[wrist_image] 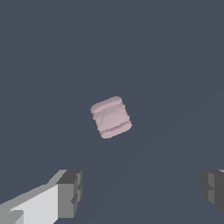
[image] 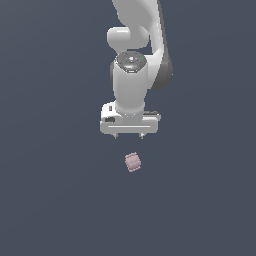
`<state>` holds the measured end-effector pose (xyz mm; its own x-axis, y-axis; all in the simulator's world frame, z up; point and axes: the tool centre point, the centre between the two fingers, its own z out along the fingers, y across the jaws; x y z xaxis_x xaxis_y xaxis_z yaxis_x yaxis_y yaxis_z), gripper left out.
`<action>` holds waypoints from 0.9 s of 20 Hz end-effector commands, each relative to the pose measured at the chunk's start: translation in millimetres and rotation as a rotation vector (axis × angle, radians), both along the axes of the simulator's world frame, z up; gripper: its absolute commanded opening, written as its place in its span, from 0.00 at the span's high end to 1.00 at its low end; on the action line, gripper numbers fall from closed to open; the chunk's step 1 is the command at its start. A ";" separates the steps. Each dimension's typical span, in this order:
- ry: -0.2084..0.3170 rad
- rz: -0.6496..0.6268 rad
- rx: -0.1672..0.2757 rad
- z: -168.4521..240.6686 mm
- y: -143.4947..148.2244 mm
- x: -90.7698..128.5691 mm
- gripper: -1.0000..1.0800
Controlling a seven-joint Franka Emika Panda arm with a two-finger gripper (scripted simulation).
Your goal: Pick up the object and move it to a goal position.
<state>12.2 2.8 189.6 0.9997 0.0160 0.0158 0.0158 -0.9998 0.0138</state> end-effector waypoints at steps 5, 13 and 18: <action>-0.001 0.005 0.008 -0.7 5.7 -0.7 0.04; -0.004 0.008 0.032 -0.3 21.1 -4.0 0.04; -0.002 0.027 0.028 -5.2 20.0 -1.0 0.04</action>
